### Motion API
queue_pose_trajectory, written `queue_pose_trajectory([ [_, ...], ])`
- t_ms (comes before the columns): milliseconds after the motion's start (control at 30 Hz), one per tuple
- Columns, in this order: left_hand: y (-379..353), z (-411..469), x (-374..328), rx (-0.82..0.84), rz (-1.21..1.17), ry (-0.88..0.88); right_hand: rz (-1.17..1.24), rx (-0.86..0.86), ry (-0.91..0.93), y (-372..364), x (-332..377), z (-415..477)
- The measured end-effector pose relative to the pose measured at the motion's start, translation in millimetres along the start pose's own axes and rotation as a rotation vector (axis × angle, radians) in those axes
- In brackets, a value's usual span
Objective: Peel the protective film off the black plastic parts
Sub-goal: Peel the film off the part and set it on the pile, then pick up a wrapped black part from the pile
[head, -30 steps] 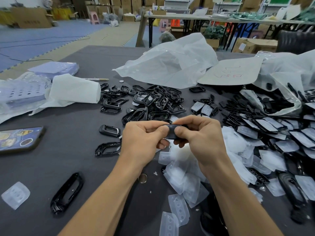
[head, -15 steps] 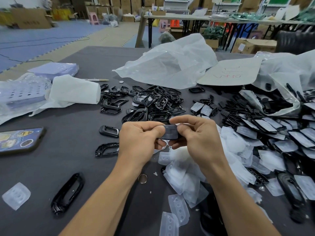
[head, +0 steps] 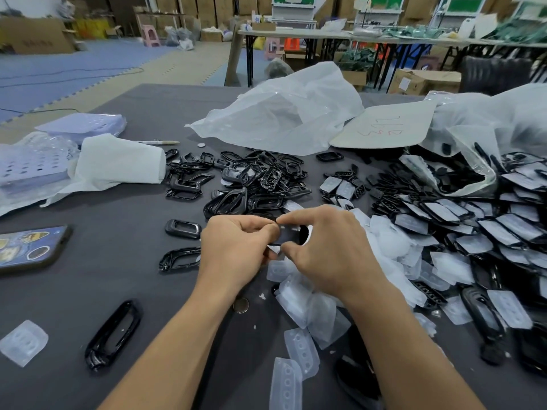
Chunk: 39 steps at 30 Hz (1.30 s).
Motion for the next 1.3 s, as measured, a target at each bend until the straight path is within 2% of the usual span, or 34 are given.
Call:
queue_pose_trajectory([
  [267,8.4,-4.5,-5.2,-0.187,0.096,-0.129,-0.008,0.086,-0.157,27.2,-27.5,14.9],
  [367,14.7,-2.0,-4.9,-0.285,0.138,-0.141,-0.099,0.021,-0.309,59.7,-65.6,24.8],
  [500,18.6,0.5,-4.7,-0.406,0.36,-0.211,-0.277,-0.1,-0.524,88.9,-94.5,36.8],
  [567,19.1,5.5,-2.7,-0.384,0.464,-0.26,-0.305,-0.098,-0.455,82.0,-86.5,43.3],
  [700,9.8,17.0,3.6,-0.129,0.707,-0.386,-0.326,0.031,-0.224,37.6,-48.8,53.0],
  [800,9.5,20.4,7.2,-0.159,0.808,-0.401,-0.291,0.196,-0.16,0.2,-29.0,55.4],
  [900,14.8,18.2,8.8,-0.303,0.772,-0.429,-0.251,0.253,-0.153,-24.7,-27.9,49.3],
  [1000,14.4,5.9,2.3,-0.505,0.658,-0.519,-0.172,0.126,-0.188,-30.8,-34.3,39.7],
  [1067,14.8,1.5,-2.4,-0.595,0.566,-0.493,-0.134,0.076,-0.201,-32.3,-37.6,37.6],
  [1133,16.2,1.3,-3.4,-0.568,0.45,-0.377,-0.084,0.037,-0.225,-33.7,-40.4,36.4],
  [1300,9.9,1.0,-0.3,-0.283,0.027,-0.261,0.144,-0.164,-0.228,-27.7,-46.6,32.7],
])
Point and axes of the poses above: each hand's wrist, its own z-axis towards the middle knuckle, its own y-axis out of the back of the hand, x = y × z, the point moved 2 cm from there along z, towards the middle knuckle, and after that the axes turned 7 degrees about y, right-handed, at the moved point
